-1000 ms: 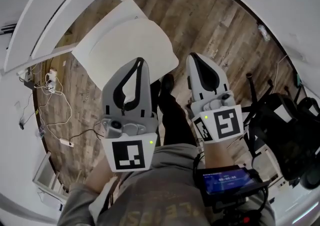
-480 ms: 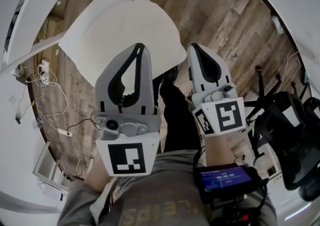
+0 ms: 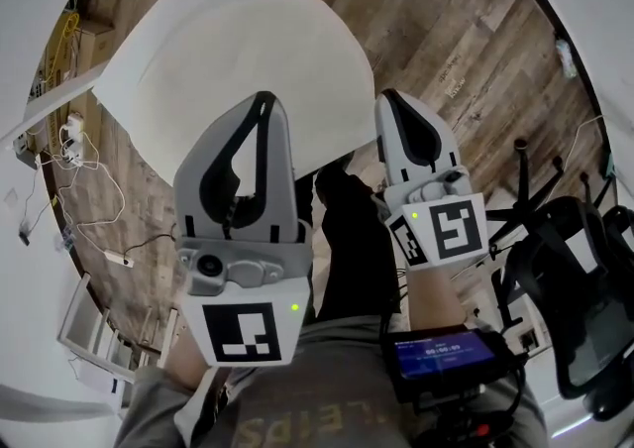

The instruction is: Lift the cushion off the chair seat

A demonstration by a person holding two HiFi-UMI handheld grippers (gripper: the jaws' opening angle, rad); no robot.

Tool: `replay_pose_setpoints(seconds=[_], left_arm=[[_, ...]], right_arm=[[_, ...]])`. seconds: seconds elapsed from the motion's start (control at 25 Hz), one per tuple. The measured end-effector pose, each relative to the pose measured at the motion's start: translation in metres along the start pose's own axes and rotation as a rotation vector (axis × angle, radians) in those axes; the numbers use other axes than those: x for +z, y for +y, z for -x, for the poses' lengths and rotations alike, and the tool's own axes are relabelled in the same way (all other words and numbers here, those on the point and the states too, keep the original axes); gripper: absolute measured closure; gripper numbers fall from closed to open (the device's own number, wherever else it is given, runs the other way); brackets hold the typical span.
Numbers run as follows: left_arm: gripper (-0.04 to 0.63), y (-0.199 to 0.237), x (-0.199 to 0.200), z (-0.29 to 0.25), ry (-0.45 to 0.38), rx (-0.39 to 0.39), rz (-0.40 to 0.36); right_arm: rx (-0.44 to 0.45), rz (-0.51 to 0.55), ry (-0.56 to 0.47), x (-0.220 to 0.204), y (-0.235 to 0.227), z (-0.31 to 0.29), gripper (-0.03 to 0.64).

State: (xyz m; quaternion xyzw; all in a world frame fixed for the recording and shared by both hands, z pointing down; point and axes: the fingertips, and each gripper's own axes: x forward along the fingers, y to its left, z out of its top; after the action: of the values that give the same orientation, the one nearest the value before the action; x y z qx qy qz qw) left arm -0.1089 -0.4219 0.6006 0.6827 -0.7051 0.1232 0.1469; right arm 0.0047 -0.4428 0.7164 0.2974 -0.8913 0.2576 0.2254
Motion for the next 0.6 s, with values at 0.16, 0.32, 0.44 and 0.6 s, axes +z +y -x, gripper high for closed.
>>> replay_pose_setpoints(seconds=[0.16, 0.32, 0.44, 0.6], left_arm=[[0.589, 0.002, -0.012, -0.006, 0.012, 0.008, 0.019], [0.589, 0.005, -0.021, -0.012, 0.022, 0.007, 0.026], [0.589, 0.007, -0.025, -0.013, 0.032, 0.015, 0.033], [0.589, 0.008, -0.030, -0.014, 0.043, 0.020, 0.039]], right_arm=[[0.012, -0.003, 0.025, -0.013, -0.006, -0.014, 0.570], [0.055, -0.047, 0.044, -0.024, -0.009, -0.026, 0.457], [0.088, -0.071, 0.068, -0.033, -0.011, -0.033, 0.417], [0.123, -0.102, 0.113, -0.048, -0.016, -0.044, 0.395]])
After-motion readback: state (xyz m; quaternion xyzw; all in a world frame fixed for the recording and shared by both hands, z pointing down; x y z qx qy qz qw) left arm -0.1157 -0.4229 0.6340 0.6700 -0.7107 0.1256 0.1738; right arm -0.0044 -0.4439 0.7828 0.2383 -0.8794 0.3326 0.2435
